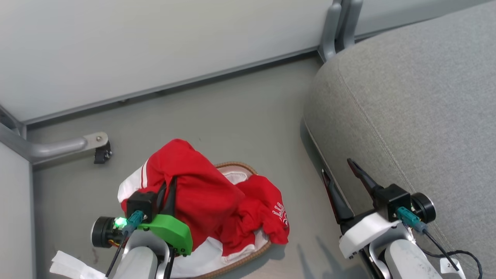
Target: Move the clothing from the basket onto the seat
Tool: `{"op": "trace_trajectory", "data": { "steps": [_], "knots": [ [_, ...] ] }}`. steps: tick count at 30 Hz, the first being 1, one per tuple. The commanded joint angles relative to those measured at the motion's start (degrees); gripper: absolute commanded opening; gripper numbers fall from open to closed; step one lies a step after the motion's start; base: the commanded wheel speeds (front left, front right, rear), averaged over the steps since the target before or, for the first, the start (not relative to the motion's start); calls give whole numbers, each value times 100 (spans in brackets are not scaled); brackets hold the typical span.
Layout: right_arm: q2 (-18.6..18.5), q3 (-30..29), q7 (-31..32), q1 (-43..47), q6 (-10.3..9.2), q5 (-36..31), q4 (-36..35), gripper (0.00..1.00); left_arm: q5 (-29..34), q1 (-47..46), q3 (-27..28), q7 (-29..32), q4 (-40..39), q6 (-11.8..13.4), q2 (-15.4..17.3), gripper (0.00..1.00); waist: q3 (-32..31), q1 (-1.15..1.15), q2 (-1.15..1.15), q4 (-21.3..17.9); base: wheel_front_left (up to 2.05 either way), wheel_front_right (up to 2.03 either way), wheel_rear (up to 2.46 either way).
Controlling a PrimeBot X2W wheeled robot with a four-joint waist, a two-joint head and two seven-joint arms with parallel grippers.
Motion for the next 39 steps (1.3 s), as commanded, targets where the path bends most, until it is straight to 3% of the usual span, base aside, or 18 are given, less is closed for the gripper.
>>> {"op": "trace_trajectory", "data": {
  "steps": [1, 19, 29, 39],
  "knots": [
    [-24, 11, -11, 123, -6, 46, 16, 100, -93, 89, -21, -7, -163, 14, -3, 0, -404, 1, 0, 179, 0, 0, 0],
    [-23, 571, -12, 382, -6, -11, 298, 100, -615, -142, -304, -7, -1684, 72, -2, 0, -763, 1, 0, 321, 0, 0, 0],
    [-158, 1474, -11, -158, -6, -37, 518, 100, -788, -223, -642, -7, -1916, 124, 0, 0, -736, 1, 0, 492, 0, 0, 0],
    [-80, 2577, -11, -1303, -6, -49, 929, 100, -932, -347, -1013, -7, -1932, 178, 3, 0, -601, 1, 0, 679, 0, 0, 0]
  ]
}}
